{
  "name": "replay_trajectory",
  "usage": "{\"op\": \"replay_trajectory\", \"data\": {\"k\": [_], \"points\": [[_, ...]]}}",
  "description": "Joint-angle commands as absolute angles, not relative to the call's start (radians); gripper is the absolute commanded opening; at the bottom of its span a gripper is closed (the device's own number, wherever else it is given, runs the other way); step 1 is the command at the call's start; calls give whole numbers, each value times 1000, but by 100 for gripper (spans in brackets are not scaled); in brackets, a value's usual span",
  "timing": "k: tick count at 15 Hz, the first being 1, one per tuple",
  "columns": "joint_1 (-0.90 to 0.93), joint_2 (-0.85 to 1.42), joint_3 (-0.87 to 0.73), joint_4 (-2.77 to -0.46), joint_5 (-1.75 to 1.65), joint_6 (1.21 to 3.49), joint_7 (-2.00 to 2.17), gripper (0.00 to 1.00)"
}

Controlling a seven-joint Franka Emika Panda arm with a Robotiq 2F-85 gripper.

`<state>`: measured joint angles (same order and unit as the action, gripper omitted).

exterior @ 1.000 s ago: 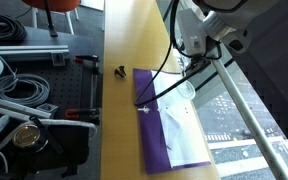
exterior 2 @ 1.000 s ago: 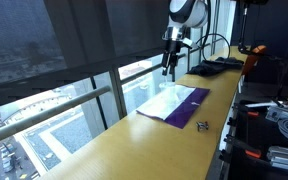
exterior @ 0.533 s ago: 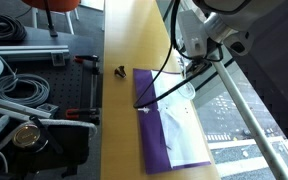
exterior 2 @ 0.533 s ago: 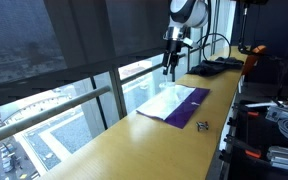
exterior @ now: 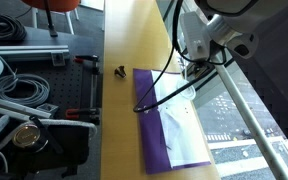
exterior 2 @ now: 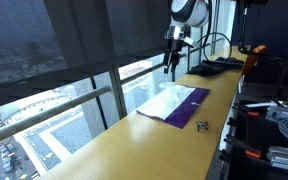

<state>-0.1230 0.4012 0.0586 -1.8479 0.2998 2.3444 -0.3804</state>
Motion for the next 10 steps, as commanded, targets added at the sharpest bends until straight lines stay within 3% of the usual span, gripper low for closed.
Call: {"op": "replay_trajectory", "data": {"k": [1,10], "points": [[-133,393,56,-1835,273,2335,-387,100],[-156,380,54,-1817,281,2327,-397,100]]}}
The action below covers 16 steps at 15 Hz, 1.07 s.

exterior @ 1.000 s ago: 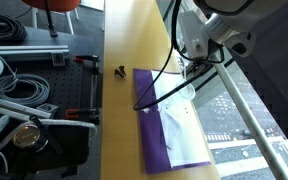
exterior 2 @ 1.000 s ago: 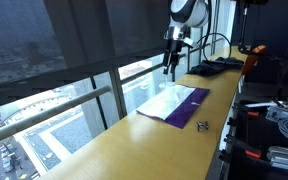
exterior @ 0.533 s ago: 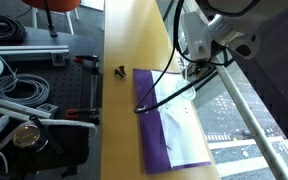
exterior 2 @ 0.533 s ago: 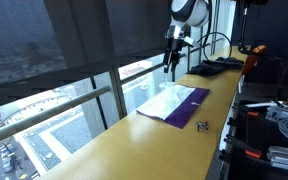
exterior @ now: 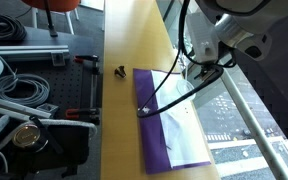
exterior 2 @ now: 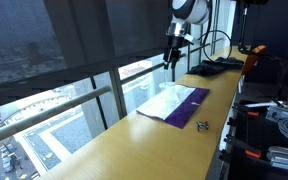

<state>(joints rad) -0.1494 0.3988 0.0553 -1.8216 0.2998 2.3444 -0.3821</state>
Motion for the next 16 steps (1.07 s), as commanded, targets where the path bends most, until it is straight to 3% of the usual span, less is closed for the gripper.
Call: {"op": "replay_trajectory", "data": {"k": [1,16], "points": [[-155,376,56,-1819,281,2328,-399,100],[-122,395,63,-1841,272,2349,-392,100]]}}
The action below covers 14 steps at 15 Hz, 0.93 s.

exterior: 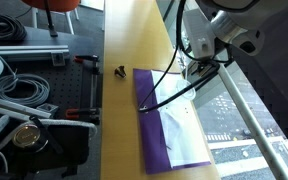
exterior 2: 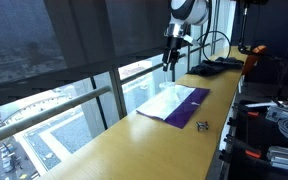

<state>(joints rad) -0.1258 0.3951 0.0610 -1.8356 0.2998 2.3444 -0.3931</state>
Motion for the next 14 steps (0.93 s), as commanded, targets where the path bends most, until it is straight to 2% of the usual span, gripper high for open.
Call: {"op": "replay_trajectory", "data": {"k": [1,14], "points": [[-121,396,63,-1842,271,2349,-391,100],[-140,409,50,-1821,269,2337,-399,100]]}}
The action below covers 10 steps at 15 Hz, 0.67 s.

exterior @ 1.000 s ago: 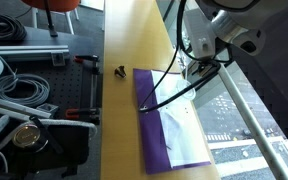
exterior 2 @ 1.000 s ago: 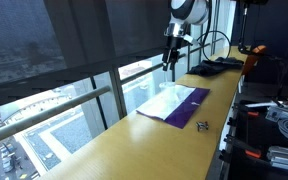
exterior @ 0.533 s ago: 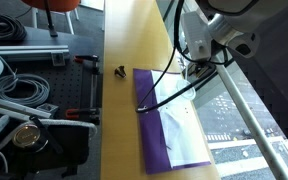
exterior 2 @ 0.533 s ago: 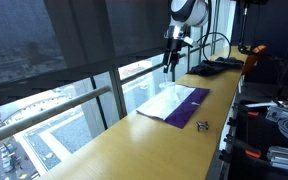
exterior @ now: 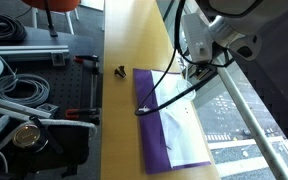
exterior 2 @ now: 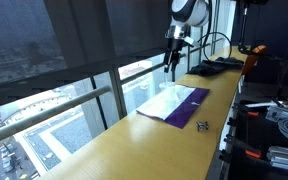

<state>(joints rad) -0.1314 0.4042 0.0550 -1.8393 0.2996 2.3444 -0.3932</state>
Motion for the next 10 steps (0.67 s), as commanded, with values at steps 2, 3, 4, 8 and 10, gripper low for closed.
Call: {"op": "replay_trajectory", "data": {"k": [2,3,4,8,10], "points": [[-145,408,46,-1818,268,2336,-399,100],[-148,408,44,-1817,269,2335,-400,100],[-151,407,43,-1816,269,2334,-401,100],[-167,406,39,-1807,272,2330,-405,100],[-174,406,36,-1804,273,2327,-409,100]]}}
